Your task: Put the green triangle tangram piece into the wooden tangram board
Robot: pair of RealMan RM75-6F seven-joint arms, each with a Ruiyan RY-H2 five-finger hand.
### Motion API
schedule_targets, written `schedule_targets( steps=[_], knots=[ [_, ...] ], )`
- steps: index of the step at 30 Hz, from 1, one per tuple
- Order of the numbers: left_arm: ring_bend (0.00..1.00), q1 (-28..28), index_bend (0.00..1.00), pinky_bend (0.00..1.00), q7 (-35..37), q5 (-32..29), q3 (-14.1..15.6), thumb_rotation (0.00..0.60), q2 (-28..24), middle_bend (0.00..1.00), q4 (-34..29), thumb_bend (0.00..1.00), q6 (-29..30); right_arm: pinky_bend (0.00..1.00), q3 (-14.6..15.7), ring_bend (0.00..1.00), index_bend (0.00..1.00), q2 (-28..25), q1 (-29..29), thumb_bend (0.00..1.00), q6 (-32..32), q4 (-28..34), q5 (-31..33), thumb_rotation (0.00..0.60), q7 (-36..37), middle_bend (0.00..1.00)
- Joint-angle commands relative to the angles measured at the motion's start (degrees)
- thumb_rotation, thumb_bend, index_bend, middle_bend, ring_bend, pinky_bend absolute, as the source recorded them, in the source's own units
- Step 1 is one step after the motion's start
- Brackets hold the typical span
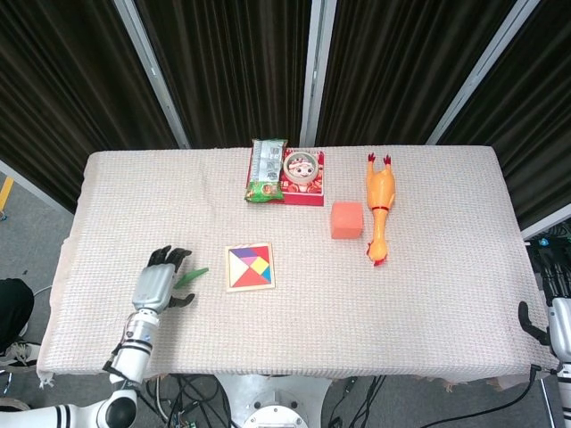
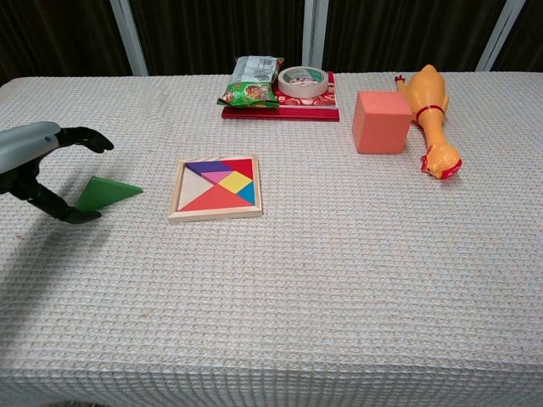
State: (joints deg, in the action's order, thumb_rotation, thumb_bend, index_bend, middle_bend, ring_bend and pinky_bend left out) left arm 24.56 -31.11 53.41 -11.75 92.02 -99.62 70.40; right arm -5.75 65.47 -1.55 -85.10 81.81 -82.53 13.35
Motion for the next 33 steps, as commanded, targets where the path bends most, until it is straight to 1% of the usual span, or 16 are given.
schedule_targets(
  steps=[1,4,6,19,24,33],
  knots=[
    [0.00,0.36,0.23,0.00,0.19,-0.99,-0.45,0.600,0.82,0.12,0.64,0.26,0.60,0.00,-0.05,0.00,0.00,0.05,0.02,0.41,-0.14,-0.26,-0.08,0.600,0.30,0.00],
    [0.00,0.81,0.28,0.00,-0.35,-2.37,-0.73,0.600,1.21,0.12,0.67,0.28,0.85,0.00,-0.03,0.00,0.00,0.09,0.01,0.41,-0.22,-0.44,-0.23,0.600,0.50,0.00],
    [0.00,1.06,0.30,0.00,-0.78,-3.02,-0.86,0.600,1.52,0.12,0.74,0.29,1.32,0.00,0.00,0.00,0.00,0.13,-0.02,0.41,-0.24,-0.48,-0.33,0.600,0.54,0.00],
    [0.00,1.96,0.37,0.00,-1.40,-6.34,-1.64,0.600,3.35,0.13,2.69,0.29,3.37,0.00,0.11,0.00,0.00,0.30,-0.16,0.42,0.20,-0.50,-0.21,0.600,0.25,0.00],
    [0.00,2.45,0.41,0.00,-1.23,-6.97,-1.96,0.600,4.28,0.14,3.60,0.30,3.67,0.00,0.07,0.00,0.00,0.32,-0.18,0.42,0.22,-0.56,-0.15,0.600,0.22,0.00],
    [0.00,3.38,0.44,0.00,-1.70,-7.70,-1.83,0.600,5.16,0.15,4.58,0.33,3.38,0.00,-0.08,0.00,0.00,0.28,-0.23,0.42,0.43,-0.85,0.15,0.600,0.73,0.00]
  ],
)
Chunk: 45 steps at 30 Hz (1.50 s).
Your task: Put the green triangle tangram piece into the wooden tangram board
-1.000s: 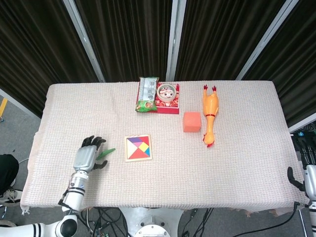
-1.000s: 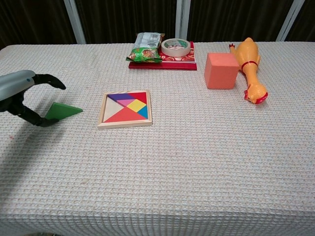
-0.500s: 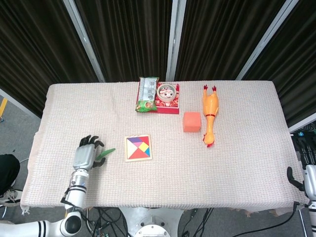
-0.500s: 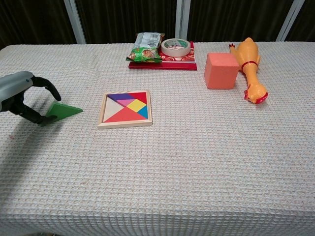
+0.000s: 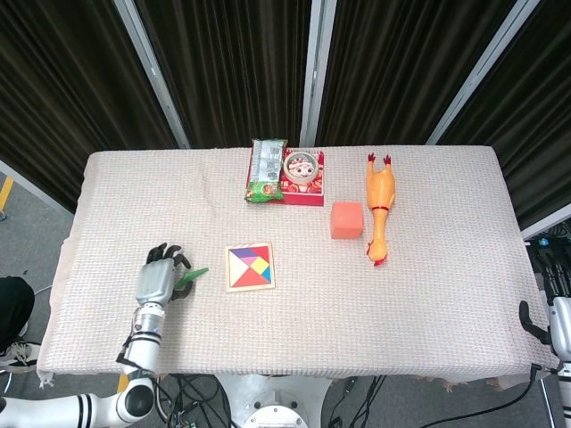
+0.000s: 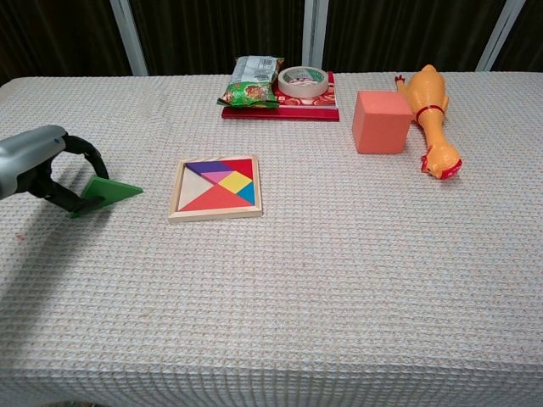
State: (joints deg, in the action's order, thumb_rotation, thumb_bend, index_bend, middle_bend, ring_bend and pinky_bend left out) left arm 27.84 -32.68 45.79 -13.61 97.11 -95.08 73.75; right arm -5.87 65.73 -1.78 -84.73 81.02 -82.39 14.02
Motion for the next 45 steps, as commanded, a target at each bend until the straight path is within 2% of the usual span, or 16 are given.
schedule_targets(
  steps=[1,13,24,33,45],
  knots=[
    [0.00,0.20,0.44,0.00,-0.23,-0.18,0.01,0.600,0.12,0.16,0.04,0.33,0.04,0.00,0.07,0.00,0.00,0.06,0.00,0.42,0.12,-0.12,0.02,0.600,0.09,0.00],
    [0.00,0.96,0.47,0.00,-1.61,-1.71,0.03,0.600,0.59,0.16,-0.07,0.34,0.76,0.00,0.09,0.00,0.00,0.48,-0.04,0.42,0.40,-0.81,0.22,0.600,0.45,0.00],
    [0.00,1.61,0.50,0.00,-2.82,-3.94,-0.42,0.600,1.18,0.18,-0.19,0.40,1.17,0.00,-0.06,0.00,0.00,0.98,-0.03,0.42,-0.08,-1.40,0.02,0.600,0.63,0.00],
    [0.00,1.91,0.54,0.00,-3.12,-3.36,-0.54,0.600,1.48,0.22,-0.83,0.45,2.66,0.00,0.01,0.00,0.00,1.19,-0.05,0.42,0.21,-1.74,0.14,0.600,0.77,0.00],
    [0.01,2.31,0.55,0.00,-3.32,-0.70,-0.56,0.600,0.42,0.23,-4.18,0.45,4.19,0.00,0.06,0.00,0.00,1.44,-0.05,0.42,0.52,-2.28,0.33,0.600,0.91,0.00]
  ],
)
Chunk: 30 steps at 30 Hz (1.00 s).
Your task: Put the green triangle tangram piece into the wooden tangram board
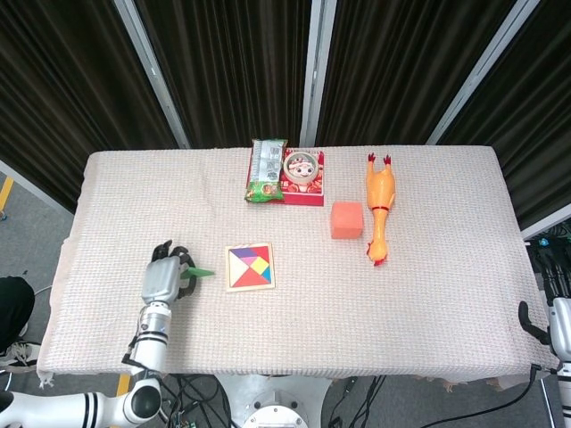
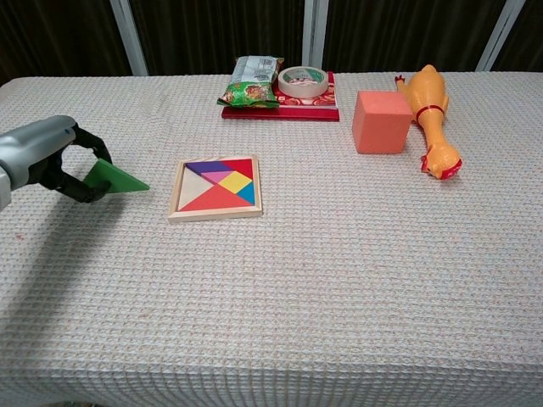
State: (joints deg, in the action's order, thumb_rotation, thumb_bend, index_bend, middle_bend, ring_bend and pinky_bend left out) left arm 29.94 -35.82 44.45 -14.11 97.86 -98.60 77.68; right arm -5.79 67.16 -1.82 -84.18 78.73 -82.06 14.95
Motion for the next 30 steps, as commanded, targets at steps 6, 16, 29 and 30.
schedule_targets(
  steps=[6,16,29,30],
  knots=[
    [0.01,2.01,0.55,0.00,-1.42,2.01,-1.08,0.600,-0.73,0.23,-2.05,0.45,-0.28,0.00,-0.13,0.00,0.00,-0.19,0.06,0.42,-0.67,0.40,-0.36,0.600,-0.35,0.00],
    [0.01,7.71,0.55,0.00,-4.15,1.19,-4.29,0.600,2.60,0.23,2.03,0.46,-3.00,0.00,-0.20,0.00,0.00,-0.33,-0.01,0.42,-0.59,0.97,-0.21,0.600,-1.20,0.00],
    [0.01,12.32,0.54,0.00,-3.49,4.47,-3.99,0.600,10.86,0.23,16.71,0.45,-3.20,0.00,-0.25,0.00,0.00,0.09,-0.06,0.42,0.69,-1.08,0.79,0.600,0.53,0.00],
    [0.01,12.52,0.54,0.00,-3.14,5.15,-3.92,0.600,11.59,0.23,17.89,0.45,-2.97,0.00,-0.26,0.00,0.00,0.14,-0.08,0.42,0.80,-1.28,0.83,0.600,0.75,0.00]
  ],
)
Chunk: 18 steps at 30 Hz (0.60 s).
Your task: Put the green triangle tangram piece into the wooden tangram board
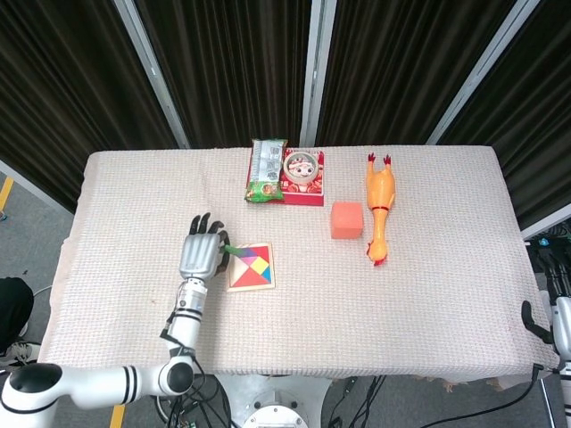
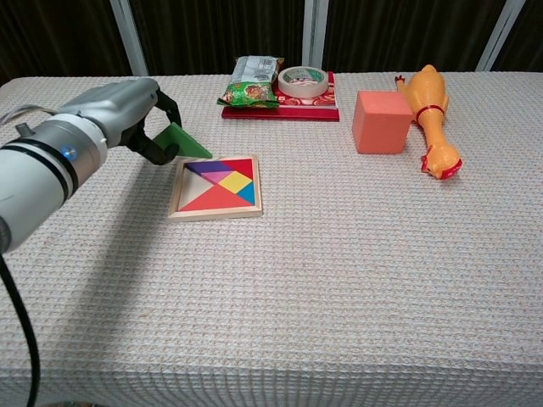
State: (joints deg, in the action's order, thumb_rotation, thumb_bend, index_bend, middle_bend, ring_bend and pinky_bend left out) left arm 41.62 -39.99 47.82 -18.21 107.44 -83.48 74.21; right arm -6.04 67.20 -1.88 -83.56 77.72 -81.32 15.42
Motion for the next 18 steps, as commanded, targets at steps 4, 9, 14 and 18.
schedule_targets(
  steps=[4,9,14,18],
  knots=[
    [0.01,1.38,0.54,0.00,1.68,3.86,0.55,0.600,4.06,0.23,6.54,0.46,1.17,0.00,0.00,0.00,0.00,0.19,-0.15,0.42,0.51,-0.77,0.12,0.600,0.72,0.00],
    [0.01,1.43,0.54,0.00,2.55,5.02,0.63,0.600,5.79,0.23,9.95,0.46,1.14,0.00,-0.01,0.00,0.00,0.36,-0.23,0.42,0.89,-1.34,0.28,0.600,1.09,0.00],
    [0.01,1.10,0.54,0.00,3.95,6.45,0.89,0.600,6.95,0.23,12.16,0.46,1.06,0.00,0.17,0.00,0.00,0.66,-0.33,0.42,1.35,-1.75,0.26,0.600,1.20,0.00],
    [0.01,0.96,0.54,0.00,3.99,7.38,1.42,0.600,7.92,0.23,14.11,0.46,0.83,0.00,0.18,0.00,0.00,0.90,-0.29,0.42,1.32,-2.03,0.29,0.600,1.25,0.00]
  ],
)
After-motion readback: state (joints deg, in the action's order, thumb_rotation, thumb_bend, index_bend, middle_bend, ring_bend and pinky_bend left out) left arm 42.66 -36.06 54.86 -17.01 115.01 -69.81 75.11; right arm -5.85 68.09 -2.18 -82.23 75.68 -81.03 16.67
